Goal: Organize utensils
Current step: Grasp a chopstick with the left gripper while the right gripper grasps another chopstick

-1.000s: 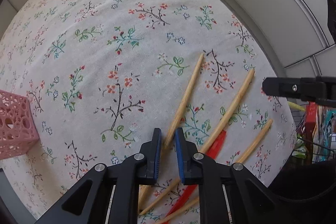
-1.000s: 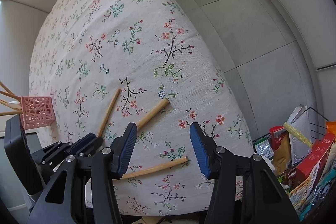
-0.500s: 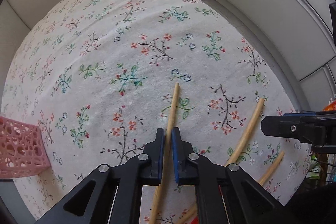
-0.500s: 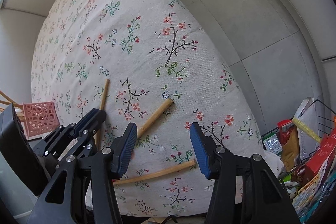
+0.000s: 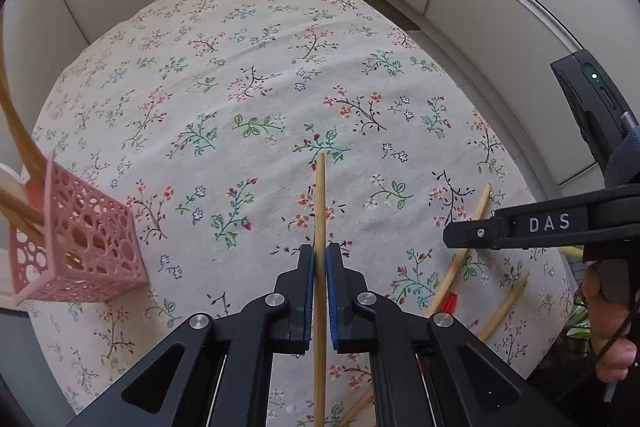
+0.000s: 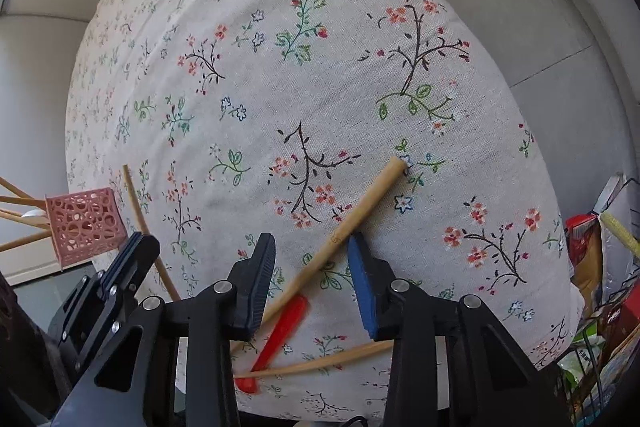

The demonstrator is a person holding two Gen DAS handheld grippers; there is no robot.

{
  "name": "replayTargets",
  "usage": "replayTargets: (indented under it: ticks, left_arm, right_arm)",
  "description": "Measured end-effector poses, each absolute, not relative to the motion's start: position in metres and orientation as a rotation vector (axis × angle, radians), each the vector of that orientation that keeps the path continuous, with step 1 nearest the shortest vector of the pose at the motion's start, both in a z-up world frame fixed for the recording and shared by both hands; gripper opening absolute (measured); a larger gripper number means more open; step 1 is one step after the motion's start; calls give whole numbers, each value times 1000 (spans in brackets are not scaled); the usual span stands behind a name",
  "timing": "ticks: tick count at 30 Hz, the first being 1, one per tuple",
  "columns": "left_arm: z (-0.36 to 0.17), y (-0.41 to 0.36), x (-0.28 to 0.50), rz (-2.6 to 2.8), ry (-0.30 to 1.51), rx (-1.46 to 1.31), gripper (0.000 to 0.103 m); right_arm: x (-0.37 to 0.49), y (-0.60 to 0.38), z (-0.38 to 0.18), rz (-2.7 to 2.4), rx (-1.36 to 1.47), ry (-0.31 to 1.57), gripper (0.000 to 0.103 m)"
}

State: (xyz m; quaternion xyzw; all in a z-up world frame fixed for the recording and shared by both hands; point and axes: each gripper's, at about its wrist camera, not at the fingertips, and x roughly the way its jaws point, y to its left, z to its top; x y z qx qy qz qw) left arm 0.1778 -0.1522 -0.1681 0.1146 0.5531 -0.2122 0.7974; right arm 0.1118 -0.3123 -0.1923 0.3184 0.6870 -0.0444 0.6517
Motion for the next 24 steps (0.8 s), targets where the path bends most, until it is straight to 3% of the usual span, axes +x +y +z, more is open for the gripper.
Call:
replayTargets:
  ticks: [8,10,24]
  left_arm:
    - [-154,-119,161,-442,1158,229,6]
    - [-151,-112,159,-433,1152,226,6]
    - [-119,-64,146,-388,1075,142,6]
  right_arm:
    - [125,-294,-187,-213,611,1527,24]
    - [128,-289,-186,-231,564,1519,17]
    - [138,-304,-191,-223,796,1445,7]
